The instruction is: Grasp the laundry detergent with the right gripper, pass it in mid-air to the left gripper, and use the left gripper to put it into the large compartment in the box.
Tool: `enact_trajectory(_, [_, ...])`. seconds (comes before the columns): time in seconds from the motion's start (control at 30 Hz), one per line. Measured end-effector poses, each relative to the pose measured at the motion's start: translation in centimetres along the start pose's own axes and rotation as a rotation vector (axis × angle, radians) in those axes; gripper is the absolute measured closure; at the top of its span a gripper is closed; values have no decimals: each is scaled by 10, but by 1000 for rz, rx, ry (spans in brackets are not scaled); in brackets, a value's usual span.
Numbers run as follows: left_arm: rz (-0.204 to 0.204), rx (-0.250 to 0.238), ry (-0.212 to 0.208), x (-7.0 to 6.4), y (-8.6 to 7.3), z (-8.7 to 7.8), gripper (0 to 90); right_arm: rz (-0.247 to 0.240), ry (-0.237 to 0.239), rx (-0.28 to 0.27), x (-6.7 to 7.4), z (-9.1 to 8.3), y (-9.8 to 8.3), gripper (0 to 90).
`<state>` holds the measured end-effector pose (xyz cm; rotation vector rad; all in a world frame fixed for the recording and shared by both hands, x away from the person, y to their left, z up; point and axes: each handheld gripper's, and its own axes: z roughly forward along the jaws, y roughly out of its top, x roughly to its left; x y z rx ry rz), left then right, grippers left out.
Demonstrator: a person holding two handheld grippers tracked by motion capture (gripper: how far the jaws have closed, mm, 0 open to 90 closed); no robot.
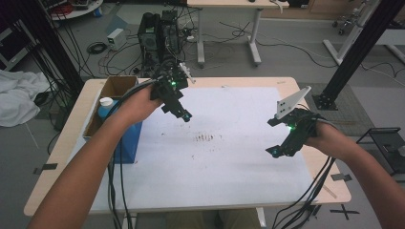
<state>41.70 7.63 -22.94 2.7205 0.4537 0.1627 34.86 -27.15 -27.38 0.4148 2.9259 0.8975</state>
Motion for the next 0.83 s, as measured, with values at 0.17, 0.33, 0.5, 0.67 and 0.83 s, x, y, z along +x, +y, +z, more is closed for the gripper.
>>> enact_trajectory(0.17, [-12, -3, -5, -2, -1, 3, 143, 5, 0, 3, 0, 0, -1, 7])
enact_trajectory(0.33, [7, 20, -5, -2, 0, 5, 143, -3, 4, 2, -1, 1, 0, 7])
enact_trajectory(0.5, [5, 18, -6, -3, -1, 5, 143, -11, -1, 4, 0, 1, 0, 7])
enact_trajectory(0.67, [2, 22, -4, -2, -2, 5, 143, -10, 0, 1, 1, 2, 0, 7])
enact_trajectory(0.83, [3, 17, -1, -2, -2, 4, 143, -3, 0, -2, 0, 1, -1, 7])
